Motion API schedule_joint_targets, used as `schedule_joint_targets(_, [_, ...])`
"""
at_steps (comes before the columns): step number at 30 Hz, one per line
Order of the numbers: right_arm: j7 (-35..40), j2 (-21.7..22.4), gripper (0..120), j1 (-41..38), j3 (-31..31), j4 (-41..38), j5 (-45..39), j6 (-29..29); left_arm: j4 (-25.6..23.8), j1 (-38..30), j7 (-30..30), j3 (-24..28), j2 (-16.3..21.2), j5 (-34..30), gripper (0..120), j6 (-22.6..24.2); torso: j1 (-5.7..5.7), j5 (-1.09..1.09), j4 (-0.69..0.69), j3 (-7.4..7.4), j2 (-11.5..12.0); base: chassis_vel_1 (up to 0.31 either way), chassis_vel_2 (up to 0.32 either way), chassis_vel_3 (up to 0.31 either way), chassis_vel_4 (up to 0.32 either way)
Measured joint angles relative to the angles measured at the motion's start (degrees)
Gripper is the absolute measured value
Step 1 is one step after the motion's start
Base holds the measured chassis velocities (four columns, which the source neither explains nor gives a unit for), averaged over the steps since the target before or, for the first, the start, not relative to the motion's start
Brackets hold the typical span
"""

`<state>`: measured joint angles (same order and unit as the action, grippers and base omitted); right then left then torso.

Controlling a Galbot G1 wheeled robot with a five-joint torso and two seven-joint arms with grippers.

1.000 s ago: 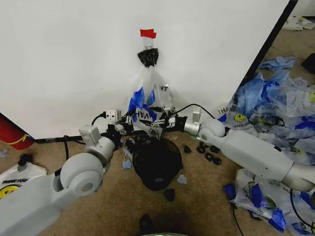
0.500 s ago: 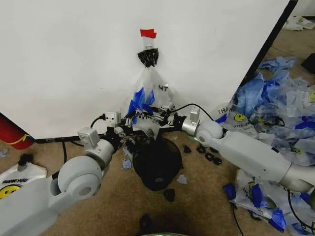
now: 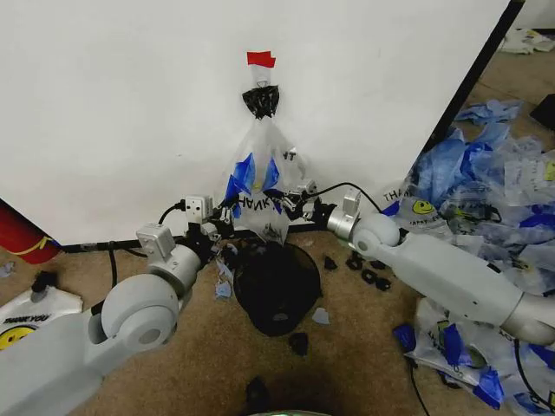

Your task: Pick up the garbage bag from the wall and place it over the trash bin.

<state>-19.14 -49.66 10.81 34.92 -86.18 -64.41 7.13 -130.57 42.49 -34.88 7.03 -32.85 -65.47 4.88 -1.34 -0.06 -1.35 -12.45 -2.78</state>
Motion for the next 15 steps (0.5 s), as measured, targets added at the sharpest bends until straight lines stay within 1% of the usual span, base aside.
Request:
schedule_joint_targets(2, [-2.7,0.3,0,0.9,-1.3,-0.3,-2.0,0.7,0.1,0.1,0.0,-0.2,0.0,0.0,0,-0.2,0.0,0.0,0.0,0.0,0.0,0.0,0.0,0.0,0.0])
schedule_joint_targets(4, [-8.6,0.6,0,2.3,-3.0,-0.4,-5.9,2.1,0.2,0.3,0.0,-0.6,-0.2,0.0,0,-0.5,0.0,0.0,-0.01,0.0,0.0,0.0,0.0,0.0,0.0])
schedule_joint_targets(5, [-8.6,0.6,0,2.3,-3.0,-0.4,-5.9,2.1,0.2,0.3,0.0,-0.6,-0.2,0.0,0,-0.5,0.0,0.0,-0.01,0.0,0.0,0.0,0.0,0.0,0.0])
schedule_joint_targets(8, [-15.7,0.8,0,4.4,-6.4,-0.6,-10.4,4.1,-0.1,1.2,0.2,-1.4,-0.5,0.0,0,-0.9,0.0,0.01,0.0,0.0,0.0,0.0,0.0,0.0,0.0])
schedule_joint_targets(11, [-19.6,1.2,0,7.4,-10.6,-2.0,-13.3,4.9,-1.0,2.9,0.4,-3.1,-0.7,-0.2,0,-1.1,0.0,0.0,0.0,0.0,0.0,0.0,0.0,0.0,0.0])
schedule_joint_targets(12, [-19.6,1.2,0,7.4,-10.6,-2.0,-13.3,4.9,-1.0,2.9,0.4,-3.1,-0.7,-0.2,0,-1.1,0.0,0.0,0.0,0.0,0.0,0.0,0.0,0.0,0.0])
schedule_joint_targets(14, [-21.1,1.5,0,9.4,-13.0,-2.9,-14.2,5.2,-1.5,3.9,0.6,-3.9,-0.6,-0.3,0,-1.3,0.0,0.02,0.0,0.0,0.0,0.0,0.0,0.0,0.0])
schedule_joint_targets(15, [-21.1,1.5,0,9.5,-13.2,-3.0,-14.2,5.3,-1.5,4.0,0.6,-4.0,-0.5,-0.3,0,-1.3,0.0,0.02,0.0,0.0,0.0,0.0,0.0,0.0,0.0])
